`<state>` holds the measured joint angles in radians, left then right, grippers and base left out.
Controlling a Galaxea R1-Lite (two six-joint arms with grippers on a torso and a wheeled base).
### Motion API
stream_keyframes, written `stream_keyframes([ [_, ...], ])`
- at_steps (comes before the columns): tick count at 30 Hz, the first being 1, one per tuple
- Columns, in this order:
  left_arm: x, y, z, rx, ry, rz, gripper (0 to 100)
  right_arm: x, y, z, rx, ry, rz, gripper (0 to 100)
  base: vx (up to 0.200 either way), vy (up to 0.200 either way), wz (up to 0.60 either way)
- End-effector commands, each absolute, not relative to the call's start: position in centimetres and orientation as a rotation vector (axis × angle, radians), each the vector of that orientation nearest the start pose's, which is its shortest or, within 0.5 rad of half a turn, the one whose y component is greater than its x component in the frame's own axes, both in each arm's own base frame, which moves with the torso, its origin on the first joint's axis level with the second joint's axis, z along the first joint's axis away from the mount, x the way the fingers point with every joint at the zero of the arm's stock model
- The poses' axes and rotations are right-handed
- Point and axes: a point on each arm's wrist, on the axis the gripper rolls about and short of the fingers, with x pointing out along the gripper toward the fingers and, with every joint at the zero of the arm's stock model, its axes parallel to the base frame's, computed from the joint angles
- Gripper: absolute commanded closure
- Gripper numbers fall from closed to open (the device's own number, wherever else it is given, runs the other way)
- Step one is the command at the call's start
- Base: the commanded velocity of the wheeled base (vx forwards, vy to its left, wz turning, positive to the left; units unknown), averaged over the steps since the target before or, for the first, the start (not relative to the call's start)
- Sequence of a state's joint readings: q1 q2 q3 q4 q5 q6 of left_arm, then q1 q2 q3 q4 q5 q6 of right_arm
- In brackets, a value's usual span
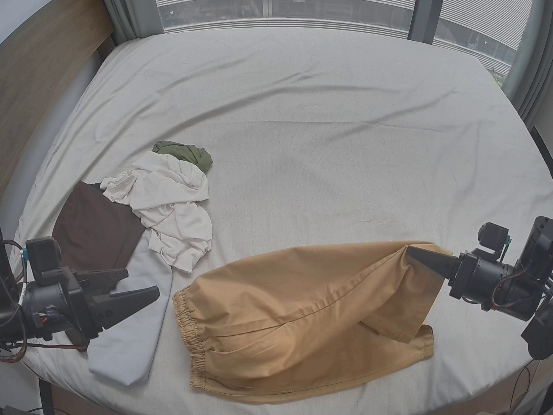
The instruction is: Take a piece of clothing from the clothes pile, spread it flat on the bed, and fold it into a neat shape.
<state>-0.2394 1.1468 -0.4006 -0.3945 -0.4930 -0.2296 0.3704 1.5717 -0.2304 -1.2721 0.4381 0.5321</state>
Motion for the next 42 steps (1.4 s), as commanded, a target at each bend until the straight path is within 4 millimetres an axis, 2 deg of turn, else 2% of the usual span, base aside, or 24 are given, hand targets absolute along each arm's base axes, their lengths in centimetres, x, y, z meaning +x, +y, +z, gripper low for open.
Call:
stream_keyframes([
  [1, 14.6, -4.7, 16.9, -0.271, 0.482, -0.687, 0, 19.8, 8.6, 13.9, 0.507, 0.288, 0.762, 100, 0.000, 0.000, 0.00],
  [12, 15.0, -5.0, 14.1, -0.295, 0.625, -0.719, 0, 20.7, 8.5, 13.2, 0.511, 0.311, 0.741, 100, 0.000, 0.000, 0.00],
  [18, 15.2, -5.2, 13.1, -0.297, 0.676, -0.718, 0, 21.0, 8.7, 14.1, 0.520, 0.271, 0.754, 100, 0.000, 0.000, 0.00],
  [20, 15.3, -5.2, 12.9, -0.299, 0.682, -0.726, 0, 20.8, 8.8, 15.1, 0.563, 0.248, 0.777, 100, 0.000, 0.000, 0.00],
  [35, 16.3, -5.9, 10.0, -0.319, 0.819, -0.748, 0, 20.9, 8.7, 15.1, 0.565, 0.249, 0.770, 100, 0.000, 0.000, 0.00],
  [42, 16.9, -6.7, 7.8, -0.316, 0.879, -0.773, 0, 21.2, 8.7, 15.2, 0.565, 0.244, 0.765, 100, 0.000, 0.000, 0.00],
])
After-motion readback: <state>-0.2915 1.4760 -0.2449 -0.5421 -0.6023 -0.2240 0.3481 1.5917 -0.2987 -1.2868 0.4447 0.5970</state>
